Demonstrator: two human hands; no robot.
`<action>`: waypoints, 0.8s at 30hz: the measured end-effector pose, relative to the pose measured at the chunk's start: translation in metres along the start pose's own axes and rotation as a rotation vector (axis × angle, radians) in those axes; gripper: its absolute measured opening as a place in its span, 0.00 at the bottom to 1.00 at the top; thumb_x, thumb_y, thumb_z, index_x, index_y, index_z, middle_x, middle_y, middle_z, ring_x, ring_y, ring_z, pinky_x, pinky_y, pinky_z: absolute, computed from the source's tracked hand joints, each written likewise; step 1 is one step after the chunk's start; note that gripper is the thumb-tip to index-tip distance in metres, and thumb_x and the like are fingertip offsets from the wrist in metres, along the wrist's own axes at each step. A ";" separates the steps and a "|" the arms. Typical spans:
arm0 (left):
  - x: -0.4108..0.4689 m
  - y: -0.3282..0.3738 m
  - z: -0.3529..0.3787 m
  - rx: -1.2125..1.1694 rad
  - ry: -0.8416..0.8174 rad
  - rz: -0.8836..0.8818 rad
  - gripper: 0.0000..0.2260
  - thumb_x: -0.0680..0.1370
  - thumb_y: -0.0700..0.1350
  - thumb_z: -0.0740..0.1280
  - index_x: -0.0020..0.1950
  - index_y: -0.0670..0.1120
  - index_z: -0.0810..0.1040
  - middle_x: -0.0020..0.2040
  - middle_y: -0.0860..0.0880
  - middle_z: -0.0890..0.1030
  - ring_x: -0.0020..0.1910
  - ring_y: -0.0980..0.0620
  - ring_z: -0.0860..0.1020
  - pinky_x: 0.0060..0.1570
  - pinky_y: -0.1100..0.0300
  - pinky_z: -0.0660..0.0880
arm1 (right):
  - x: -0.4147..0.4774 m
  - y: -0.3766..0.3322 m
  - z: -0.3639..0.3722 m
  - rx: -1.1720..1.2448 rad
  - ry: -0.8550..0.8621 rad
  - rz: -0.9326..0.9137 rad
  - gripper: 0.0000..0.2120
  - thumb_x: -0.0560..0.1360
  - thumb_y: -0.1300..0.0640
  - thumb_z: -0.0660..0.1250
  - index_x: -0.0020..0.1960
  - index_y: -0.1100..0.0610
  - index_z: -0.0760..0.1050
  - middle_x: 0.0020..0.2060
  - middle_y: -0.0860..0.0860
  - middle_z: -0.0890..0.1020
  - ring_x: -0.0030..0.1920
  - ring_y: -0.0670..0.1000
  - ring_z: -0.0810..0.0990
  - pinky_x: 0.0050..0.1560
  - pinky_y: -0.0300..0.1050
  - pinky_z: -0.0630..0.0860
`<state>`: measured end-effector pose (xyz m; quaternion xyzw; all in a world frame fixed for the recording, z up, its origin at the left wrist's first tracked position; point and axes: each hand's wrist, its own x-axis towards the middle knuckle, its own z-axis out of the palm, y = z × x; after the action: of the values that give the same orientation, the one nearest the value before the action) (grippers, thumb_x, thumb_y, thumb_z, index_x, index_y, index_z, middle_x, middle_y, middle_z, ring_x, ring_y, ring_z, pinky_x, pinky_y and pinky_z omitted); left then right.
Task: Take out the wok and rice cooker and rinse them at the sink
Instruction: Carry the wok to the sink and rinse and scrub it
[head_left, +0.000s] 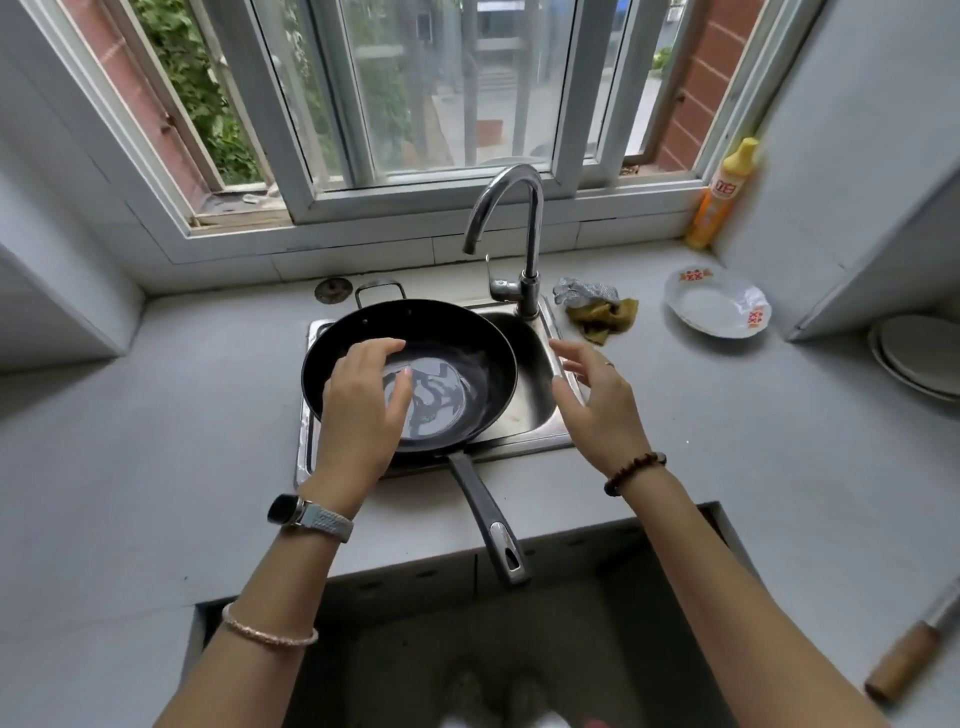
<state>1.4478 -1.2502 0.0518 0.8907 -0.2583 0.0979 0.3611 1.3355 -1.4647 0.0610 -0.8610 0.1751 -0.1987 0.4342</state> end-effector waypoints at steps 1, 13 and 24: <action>0.005 -0.003 0.001 0.005 -0.008 0.002 0.14 0.80 0.44 0.63 0.65 0.46 0.73 0.61 0.48 0.76 0.61 0.48 0.73 0.62 0.47 0.71 | 0.005 0.002 0.002 -0.005 0.003 0.005 0.18 0.76 0.64 0.62 0.66 0.56 0.72 0.60 0.51 0.77 0.58 0.48 0.75 0.61 0.38 0.70; 0.067 -0.019 0.032 0.101 -0.048 -0.002 0.14 0.79 0.43 0.63 0.64 0.44 0.74 0.64 0.46 0.75 0.65 0.47 0.71 0.66 0.47 0.69 | 0.100 0.045 0.028 -0.005 -0.056 0.081 0.21 0.77 0.58 0.64 0.69 0.56 0.70 0.64 0.51 0.75 0.65 0.50 0.72 0.68 0.46 0.67; 0.087 -0.029 0.061 0.191 0.015 -0.210 0.14 0.79 0.43 0.64 0.65 0.46 0.74 0.67 0.49 0.73 0.66 0.49 0.70 0.67 0.48 0.67 | 0.234 0.104 0.082 -0.112 -0.354 0.032 0.21 0.77 0.57 0.64 0.70 0.59 0.68 0.69 0.55 0.70 0.71 0.54 0.65 0.73 0.45 0.59</action>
<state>1.5364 -1.3089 0.0217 0.9423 -0.1507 0.0902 0.2850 1.5637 -1.5782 -0.0246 -0.9024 0.1207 -0.0272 0.4128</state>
